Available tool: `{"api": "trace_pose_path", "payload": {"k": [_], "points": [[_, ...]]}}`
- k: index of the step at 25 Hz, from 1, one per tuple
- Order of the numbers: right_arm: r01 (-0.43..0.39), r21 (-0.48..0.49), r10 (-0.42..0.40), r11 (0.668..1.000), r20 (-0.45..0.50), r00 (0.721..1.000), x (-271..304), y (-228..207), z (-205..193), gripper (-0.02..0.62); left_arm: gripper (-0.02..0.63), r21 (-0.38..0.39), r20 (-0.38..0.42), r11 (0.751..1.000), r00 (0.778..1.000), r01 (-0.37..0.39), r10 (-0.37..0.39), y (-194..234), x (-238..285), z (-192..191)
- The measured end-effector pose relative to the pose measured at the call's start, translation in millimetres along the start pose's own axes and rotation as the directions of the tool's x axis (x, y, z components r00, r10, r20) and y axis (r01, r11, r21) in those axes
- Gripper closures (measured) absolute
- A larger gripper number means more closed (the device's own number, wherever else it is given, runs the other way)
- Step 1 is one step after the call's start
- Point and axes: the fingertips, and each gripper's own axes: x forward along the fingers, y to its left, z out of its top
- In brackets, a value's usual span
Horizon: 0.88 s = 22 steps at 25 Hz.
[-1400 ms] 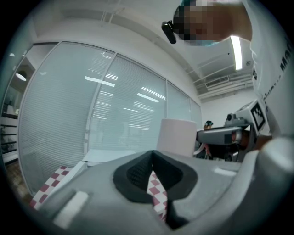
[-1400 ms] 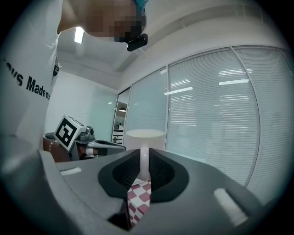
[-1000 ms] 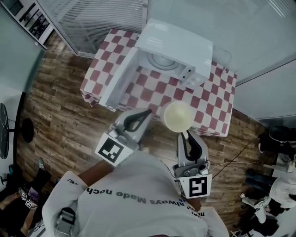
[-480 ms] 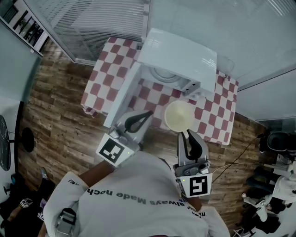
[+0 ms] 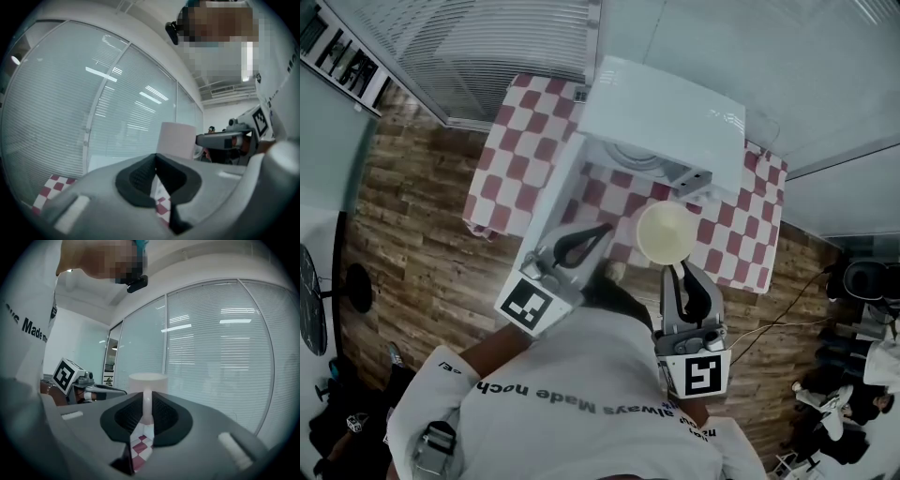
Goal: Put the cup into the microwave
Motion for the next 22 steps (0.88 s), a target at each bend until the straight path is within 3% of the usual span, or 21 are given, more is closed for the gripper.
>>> {"api": "trace_pose_path", "payload": {"k": [11, 22], "points": [[0.004, 0.005, -0.004, 1.0, -0.015, 1.0, 16.7, -36.9, -7.3, 0.551, 0.601, 0.004, -0.005, 1.0, 1.0, 0.004, -0.004, 9.3, 36.2, 5.0], [-0.026, 0.008, 0.026, 1.0, 0.008, 1.0, 38.9, -111.3, -9.8, 0.551, 0.601, 0.021, -0.003, 1.0, 1.0, -0.012, 0.012, 16.1, 115.7, 14.9]]}}
